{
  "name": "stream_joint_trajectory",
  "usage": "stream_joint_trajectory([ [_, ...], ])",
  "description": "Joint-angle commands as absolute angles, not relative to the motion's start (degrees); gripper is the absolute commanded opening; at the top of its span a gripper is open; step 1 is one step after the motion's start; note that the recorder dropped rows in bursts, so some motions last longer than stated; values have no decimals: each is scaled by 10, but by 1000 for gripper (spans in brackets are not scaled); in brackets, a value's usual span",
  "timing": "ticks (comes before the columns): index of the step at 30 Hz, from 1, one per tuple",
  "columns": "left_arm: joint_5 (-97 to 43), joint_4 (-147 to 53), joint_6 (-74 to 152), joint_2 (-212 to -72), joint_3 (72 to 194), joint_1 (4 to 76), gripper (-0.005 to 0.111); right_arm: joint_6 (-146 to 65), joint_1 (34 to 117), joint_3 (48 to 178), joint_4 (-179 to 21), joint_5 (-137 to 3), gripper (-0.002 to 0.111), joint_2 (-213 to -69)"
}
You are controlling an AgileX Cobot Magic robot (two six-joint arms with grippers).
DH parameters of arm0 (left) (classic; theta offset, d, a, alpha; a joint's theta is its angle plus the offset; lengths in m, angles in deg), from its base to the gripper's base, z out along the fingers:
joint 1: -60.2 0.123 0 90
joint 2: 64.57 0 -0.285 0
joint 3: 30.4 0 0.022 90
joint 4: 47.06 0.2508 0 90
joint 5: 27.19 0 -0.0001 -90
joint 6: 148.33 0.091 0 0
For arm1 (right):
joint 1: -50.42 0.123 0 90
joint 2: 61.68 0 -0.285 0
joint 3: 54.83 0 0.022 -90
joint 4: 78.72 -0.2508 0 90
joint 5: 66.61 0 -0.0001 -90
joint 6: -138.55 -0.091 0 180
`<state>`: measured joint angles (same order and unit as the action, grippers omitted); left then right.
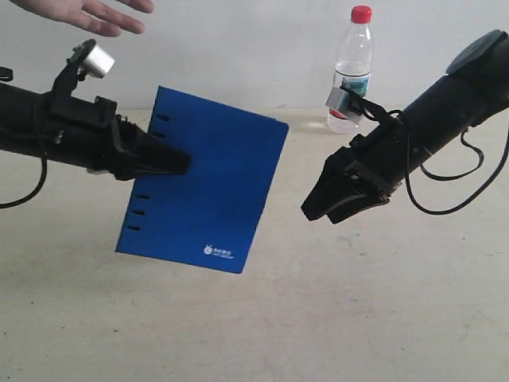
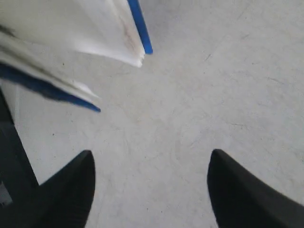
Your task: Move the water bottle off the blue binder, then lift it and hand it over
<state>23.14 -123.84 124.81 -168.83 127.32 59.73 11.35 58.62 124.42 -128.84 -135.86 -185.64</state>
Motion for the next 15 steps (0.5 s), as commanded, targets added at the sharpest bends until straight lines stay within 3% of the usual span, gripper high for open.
stream_joint_trajectory([
  [1, 189, -1228, 1240, -1601, 1220, 596, 4, 87, 584, 1246, -1280, -1366, 20, -1846],
  [2, 184, -1228, 1240, -1575, 1207, 596, 4, 87, 584, 1246, -1278, -1366, 5, -1845],
  [3, 174, -1228, 1236, -1547, 1192, 596, 4, 83, 583, 1246, -1276, -1366, 1, -1844],
  [8, 118, -1228, 1187, -1396, 1126, 596, 4, 54, 583, 1246, -1276, -1364, 0, -1799],
  [15, 114, -1166, 1029, -1173, 1032, 596, 4, 18, 583, 1246, -1254, -1182, 0, -1590],
])
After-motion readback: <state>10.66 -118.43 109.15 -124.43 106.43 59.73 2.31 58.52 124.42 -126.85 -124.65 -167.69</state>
